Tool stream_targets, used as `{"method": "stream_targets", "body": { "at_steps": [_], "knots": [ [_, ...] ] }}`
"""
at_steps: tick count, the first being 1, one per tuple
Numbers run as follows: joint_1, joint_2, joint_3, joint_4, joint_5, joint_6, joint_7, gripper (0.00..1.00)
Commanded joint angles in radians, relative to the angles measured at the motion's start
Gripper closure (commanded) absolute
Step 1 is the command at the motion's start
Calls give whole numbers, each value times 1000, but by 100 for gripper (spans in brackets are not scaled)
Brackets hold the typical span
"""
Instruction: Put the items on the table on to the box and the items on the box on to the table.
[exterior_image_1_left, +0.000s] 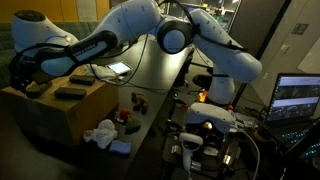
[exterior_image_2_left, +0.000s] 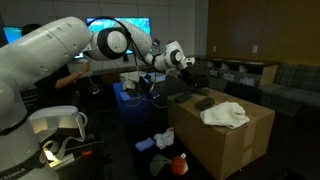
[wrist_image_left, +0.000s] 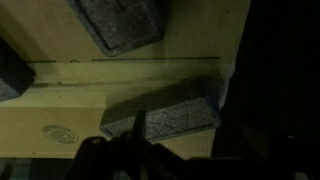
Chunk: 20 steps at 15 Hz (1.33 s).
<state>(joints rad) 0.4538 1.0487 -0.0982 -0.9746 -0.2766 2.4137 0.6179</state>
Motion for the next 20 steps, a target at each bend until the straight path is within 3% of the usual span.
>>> {"method": "stream_targets", "body": {
  "at_steps": [1,4,10,20],
  "knots": [
    [42,50,-89,53,-50,43,139,0],
    [51,50,-124,48,-50,54,220,0],
    [46,60,-126,71,-39,74,279,0],
    [29,201,-166,232,-37,44,404,0]
  ]
}}
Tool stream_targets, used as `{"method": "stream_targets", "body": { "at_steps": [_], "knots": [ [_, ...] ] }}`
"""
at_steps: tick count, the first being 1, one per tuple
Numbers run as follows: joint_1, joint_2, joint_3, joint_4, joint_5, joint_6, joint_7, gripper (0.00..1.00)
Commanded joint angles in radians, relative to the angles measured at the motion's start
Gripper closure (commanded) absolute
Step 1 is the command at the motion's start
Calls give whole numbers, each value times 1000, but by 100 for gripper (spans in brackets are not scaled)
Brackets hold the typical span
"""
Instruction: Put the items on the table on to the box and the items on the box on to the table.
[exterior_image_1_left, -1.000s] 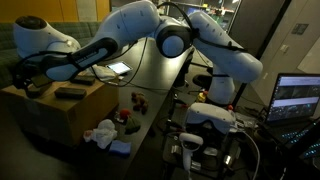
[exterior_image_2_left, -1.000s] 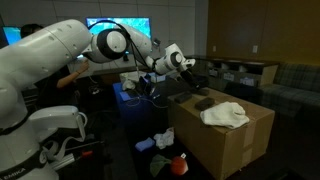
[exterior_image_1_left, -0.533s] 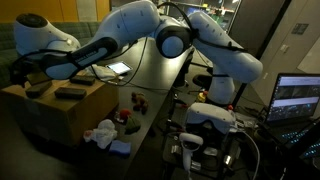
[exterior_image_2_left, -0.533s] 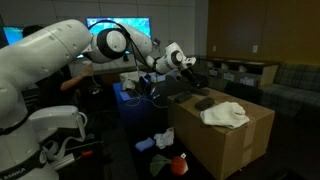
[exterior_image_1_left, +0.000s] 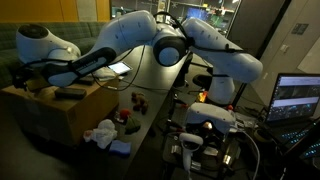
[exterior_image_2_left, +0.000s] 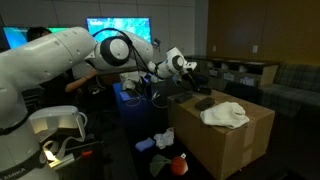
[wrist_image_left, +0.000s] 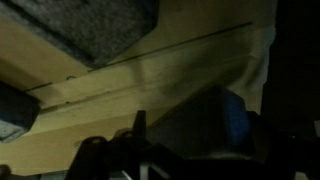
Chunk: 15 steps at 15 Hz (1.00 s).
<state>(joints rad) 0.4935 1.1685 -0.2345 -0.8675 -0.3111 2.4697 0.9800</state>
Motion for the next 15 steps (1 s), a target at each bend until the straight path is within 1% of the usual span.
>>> {"method": "stream_targets", "body": {
  "at_steps": [1,5,6,7,8,9,11,15],
  "knots": [
    [-18,88,-29,134,2,-14,43,0],
    [-38,115,-21,175,3,-34,29,0],
    [-42,123,-22,185,3,-37,32,25],
    [-48,124,-14,189,6,-39,19,26],
    [-51,125,-12,193,6,-43,13,32],
    [-54,123,-8,195,7,-45,5,42],
    [-57,115,-1,194,7,-48,-13,58],
    [-61,82,26,173,13,-74,-77,87]
  ]
}}
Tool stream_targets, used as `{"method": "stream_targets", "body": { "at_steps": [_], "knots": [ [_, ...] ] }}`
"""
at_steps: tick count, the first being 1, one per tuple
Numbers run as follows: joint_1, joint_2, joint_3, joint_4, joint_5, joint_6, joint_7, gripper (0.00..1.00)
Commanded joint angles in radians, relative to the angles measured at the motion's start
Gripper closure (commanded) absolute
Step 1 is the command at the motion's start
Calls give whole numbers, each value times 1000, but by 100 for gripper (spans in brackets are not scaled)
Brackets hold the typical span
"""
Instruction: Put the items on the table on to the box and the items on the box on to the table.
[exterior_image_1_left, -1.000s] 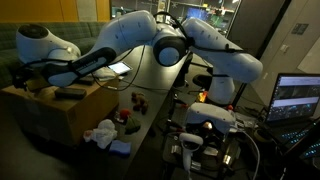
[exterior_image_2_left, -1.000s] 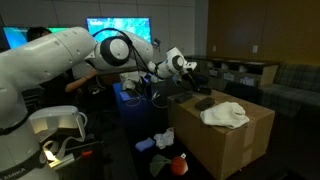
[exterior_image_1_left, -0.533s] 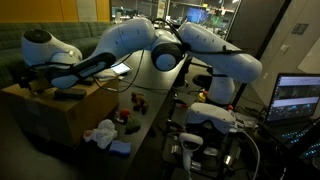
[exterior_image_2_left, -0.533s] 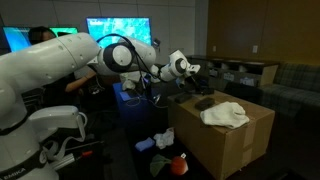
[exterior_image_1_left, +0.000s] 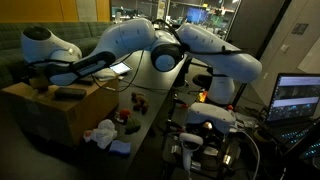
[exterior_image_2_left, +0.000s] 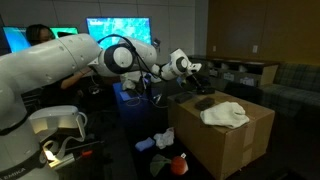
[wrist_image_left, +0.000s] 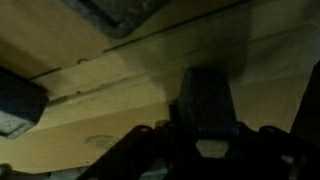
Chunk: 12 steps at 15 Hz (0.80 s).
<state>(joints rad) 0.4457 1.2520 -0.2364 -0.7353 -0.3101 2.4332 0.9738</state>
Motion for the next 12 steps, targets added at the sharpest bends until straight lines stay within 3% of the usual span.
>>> {"method": "stream_targets", "body": {
  "at_steps": [1,7,12],
  "knots": [
    [-13,-10,37,34,15,-41,-94,94],
    [-31,-133,175,-72,43,-66,-371,92],
    [-51,-293,262,-232,39,-86,-575,92]
  ]
}}
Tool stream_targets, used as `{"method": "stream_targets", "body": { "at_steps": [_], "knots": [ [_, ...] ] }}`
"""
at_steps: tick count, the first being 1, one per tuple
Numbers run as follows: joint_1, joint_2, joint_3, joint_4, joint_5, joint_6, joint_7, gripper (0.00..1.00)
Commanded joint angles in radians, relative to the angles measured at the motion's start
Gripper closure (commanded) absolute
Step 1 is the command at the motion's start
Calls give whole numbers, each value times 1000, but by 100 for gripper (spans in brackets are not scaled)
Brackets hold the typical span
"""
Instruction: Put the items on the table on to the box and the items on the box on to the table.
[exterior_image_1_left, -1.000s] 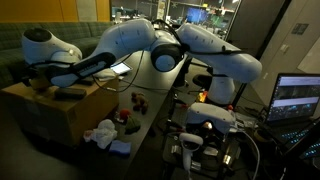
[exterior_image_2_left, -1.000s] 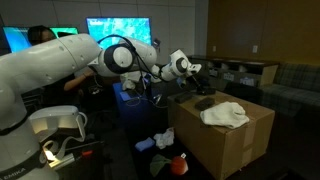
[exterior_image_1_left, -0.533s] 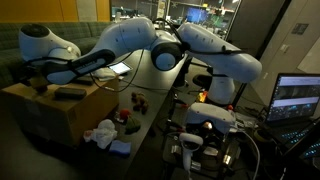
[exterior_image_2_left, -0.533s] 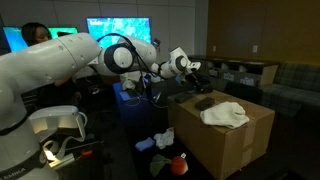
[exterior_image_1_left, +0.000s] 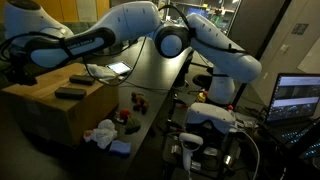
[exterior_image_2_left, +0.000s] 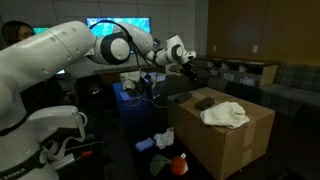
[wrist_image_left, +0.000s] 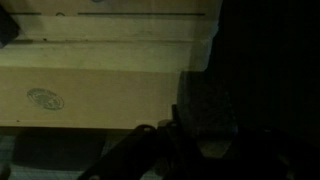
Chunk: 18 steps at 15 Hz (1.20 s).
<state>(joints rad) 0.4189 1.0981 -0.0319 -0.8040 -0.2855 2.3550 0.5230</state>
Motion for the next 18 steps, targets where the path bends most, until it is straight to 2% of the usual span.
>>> {"method": "stream_targets", "body": {
  "at_steps": [1,8,13,14,18],
  "knots": [
    [-31,-178,74,-215,14,-10,-160,92],
    [-99,-407,168,-532,15,-13,-345,92],
    [-127,-567,208,-771,19,10,-361,92],
    [-104,-600,186,-816,41,17,-371,92],
    [-99,-724,202,-998,57,43,-374,92]
  ]
}}
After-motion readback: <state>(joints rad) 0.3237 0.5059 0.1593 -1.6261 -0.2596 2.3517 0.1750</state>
